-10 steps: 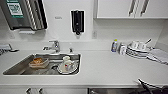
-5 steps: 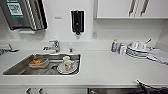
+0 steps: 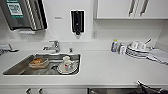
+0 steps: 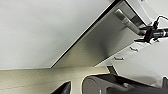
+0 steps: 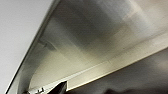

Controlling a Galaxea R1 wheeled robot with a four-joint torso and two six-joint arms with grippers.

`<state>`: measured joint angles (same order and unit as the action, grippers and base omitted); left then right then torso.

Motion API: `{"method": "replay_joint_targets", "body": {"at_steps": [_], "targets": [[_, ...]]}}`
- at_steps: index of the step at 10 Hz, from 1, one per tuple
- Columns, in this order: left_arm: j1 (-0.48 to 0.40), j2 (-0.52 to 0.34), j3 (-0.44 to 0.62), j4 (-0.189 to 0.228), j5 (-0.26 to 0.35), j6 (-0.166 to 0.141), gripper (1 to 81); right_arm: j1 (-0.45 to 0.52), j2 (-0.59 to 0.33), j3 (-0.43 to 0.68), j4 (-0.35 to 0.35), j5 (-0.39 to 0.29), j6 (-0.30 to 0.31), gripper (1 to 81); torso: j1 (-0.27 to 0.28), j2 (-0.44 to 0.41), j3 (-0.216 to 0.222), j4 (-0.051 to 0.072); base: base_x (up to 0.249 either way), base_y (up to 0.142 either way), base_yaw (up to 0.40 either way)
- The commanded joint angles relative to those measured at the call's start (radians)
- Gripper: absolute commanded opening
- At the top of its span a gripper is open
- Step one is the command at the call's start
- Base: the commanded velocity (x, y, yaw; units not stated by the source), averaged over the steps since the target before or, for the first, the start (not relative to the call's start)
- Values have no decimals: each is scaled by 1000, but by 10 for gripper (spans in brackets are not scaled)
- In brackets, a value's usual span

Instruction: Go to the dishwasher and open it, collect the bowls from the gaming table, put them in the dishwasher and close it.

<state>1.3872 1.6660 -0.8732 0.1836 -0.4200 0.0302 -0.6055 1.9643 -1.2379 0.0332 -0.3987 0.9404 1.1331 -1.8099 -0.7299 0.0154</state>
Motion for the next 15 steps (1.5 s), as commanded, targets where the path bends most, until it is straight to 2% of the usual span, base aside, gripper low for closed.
{"method": "replay_joint_targets", "body": {"at_steps": [1,3,5,7,13,14,15], "targets": [[-55,-47,17,30,21,8,811,34,-31,11,-52,-149,-37,811,0,0,0,0,0,0,0],[-55,-35,-9,30,24,8,811,-19,-39,20,-58,-147,-45,811,0,0,0,0,0,0,0],[-53,-27,-23,30,24,8,811,-84,-29,9,-119,-141,-55,811,0,0,0,0,0,0,0],[-53,-26,-23,31,24,10,811,-133,-28,-11,-139,-123,-68,811,0,0,0,0,0,0,0],[-53,-17,-23,30,26,10,811,-234,-34,-73,-133,-34,-158,811,0,0,2,0,0,0,0],[-55,-9,-23,30,26,8,811,-244,-40,-64,-130,-32,-169,811,0,0,2,0,0,0,0],[-55,-4,-24,31,26,8,811,-260,-46,-43,-124,0,-190,811,0,0,2,0,0,0,0]]}}
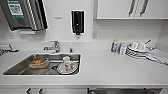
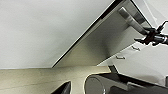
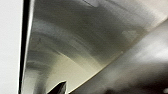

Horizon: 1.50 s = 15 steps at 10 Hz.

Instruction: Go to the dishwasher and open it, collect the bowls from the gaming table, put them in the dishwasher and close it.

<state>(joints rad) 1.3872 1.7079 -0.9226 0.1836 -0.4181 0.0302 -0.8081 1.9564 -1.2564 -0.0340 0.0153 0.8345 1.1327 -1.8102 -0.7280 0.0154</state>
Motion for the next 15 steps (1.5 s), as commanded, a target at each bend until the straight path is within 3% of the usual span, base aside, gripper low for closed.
{"method": "replay_joint_targets", "body": {"at_steps": [1,2,5,8,13,15], "targets": [[-55,-46,25,31,24,8,811,-64,-57,16,-53,-362,-87,811,0,0,0,0,0,0,0],[-55,-46,25,31,24,8,811,-52,-86,70,-52,-321,-87,811,0,0,0,0,0,0,0],[-55,-45,14,30,22,10,811,2,-153,184,-23,-308,-87,811,0,0,0,0,0,0,0],[-55,-33,14,30,24,8,811,-52,-126,152,-26,-310,-89,811,0,0,0,0,0,0,0],[-55,-16,-4,28,30,7,811,-161,38,-13,-38,-305,-104,811,0,0,0,0,0,0,0],[-53,-8,-6,30,30,7,811,-175,42,-30,-38,-298,-121,811,0,0,0,0,0,0,0]]}}
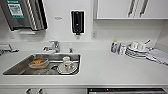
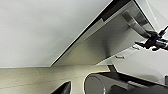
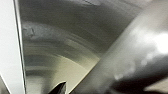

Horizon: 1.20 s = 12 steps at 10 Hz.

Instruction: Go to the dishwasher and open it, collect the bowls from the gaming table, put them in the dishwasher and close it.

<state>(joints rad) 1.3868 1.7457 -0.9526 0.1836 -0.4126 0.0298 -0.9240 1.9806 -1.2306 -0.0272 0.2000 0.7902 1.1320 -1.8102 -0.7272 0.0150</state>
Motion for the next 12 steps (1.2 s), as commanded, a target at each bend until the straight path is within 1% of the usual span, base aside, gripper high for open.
{"method": "replay_joint_targets", "body": {"at_steps": [1,5,8,12], "targets": [[-54,-43,24,30,26,7,811,-57,4,-43,-45,-481,-80,811,0,0,0,0,0,0,0],[-54,-40,14,28,26,7,811,-39,-53,3,-45,-470,-81,811,0,0,0,0,0,0,0],[-53,-37,12,28,26,7,811,-13,-121,68,-45,-453,-89,811,0,0,0,0,0,0,0],[-53,-35,12,28,26,7,811,-22,-96,56,-43,-455,-92,811,0,0,0,0,0,0,0]]}}
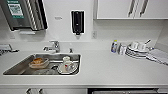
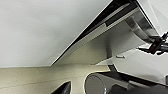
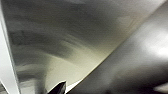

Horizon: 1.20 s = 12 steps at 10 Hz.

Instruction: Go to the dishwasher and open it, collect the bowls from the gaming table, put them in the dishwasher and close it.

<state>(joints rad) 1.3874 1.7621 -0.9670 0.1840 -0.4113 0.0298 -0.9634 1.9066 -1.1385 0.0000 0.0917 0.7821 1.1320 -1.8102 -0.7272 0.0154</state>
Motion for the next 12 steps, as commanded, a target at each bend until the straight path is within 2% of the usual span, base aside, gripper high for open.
{"method": "replay_joint_targets", "body": {"at_steps": [1,7,12], "targets": [[-55,-52,28,28,25,7,811,18,-18,-39,-71,-346,-84,811,0,0,0,0,-66,0,0],[-54,-50,28,28,26,7,811,8,21,-64,-67,-348,-84,811,0,0,-1,0,-82,0,0],[-55,-41,28,29,29,7,811,-58,183,-199,-74,-349,-87,811,0,-1,-1,0,-84,0,0]]}}
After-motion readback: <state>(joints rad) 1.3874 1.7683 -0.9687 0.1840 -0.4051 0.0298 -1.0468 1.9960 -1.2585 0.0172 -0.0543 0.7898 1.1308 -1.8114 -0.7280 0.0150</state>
